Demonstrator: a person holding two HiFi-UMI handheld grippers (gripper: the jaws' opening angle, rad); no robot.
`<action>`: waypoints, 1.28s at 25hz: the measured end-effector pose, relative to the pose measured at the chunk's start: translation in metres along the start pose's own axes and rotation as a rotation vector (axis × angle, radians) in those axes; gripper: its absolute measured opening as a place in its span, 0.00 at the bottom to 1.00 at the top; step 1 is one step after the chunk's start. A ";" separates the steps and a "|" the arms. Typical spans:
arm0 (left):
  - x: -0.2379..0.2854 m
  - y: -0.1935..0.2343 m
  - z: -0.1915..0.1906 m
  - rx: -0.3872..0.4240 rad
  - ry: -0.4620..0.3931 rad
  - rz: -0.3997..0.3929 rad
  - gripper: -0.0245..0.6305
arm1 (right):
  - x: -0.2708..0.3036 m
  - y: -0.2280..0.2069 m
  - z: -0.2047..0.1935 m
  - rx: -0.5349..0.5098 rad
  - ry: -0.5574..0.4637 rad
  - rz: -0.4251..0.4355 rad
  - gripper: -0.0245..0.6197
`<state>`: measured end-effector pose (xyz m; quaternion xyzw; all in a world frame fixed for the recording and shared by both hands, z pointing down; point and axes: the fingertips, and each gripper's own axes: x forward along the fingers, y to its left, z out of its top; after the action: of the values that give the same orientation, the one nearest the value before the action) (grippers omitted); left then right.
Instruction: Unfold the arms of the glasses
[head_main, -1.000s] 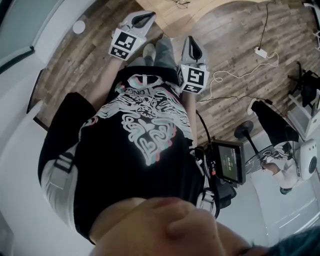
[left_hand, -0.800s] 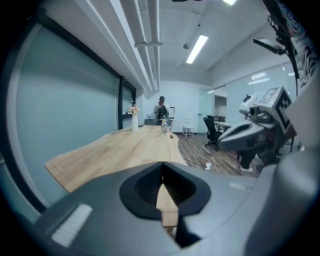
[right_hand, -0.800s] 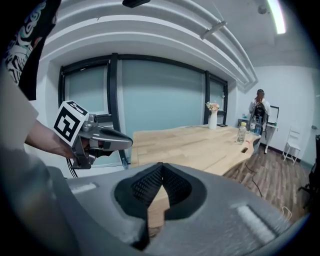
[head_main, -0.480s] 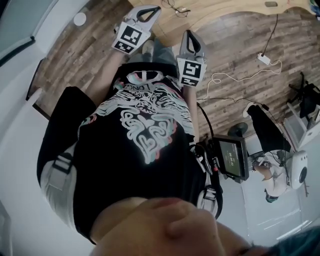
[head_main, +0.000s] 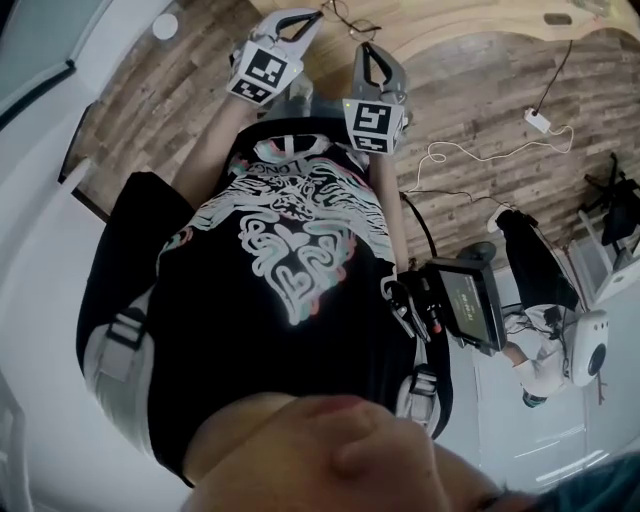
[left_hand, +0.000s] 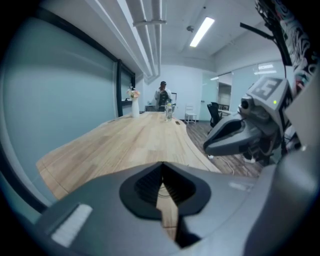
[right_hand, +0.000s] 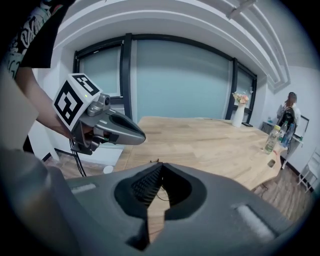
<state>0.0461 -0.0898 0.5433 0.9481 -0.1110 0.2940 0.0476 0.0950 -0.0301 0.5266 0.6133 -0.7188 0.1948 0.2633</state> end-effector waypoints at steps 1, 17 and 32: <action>0.004 0.002 -0.003 -0.003 0.009 0.000 0.02 | 0.006 -0.001 -0.003 -0.014 0.020 0.011 0.04; -0.012 -0.019 -0.049 -0.006 0.154 0.016 0.02 | 0.021 0.039 -0.003 -0.201 0.074 0.125 0.04; 0.007 -0.023 -0.053 0.156 0.199 -0.155 0.02 | 0.051 0.042 -0.025 -0.286 0.259 0.173 0.15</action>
<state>0.0282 -0.0611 0.5898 0.9208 -0.0090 0.3898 0.0072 0.0513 -0.0471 0.5794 0.4756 -0.7491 0.1900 0.4203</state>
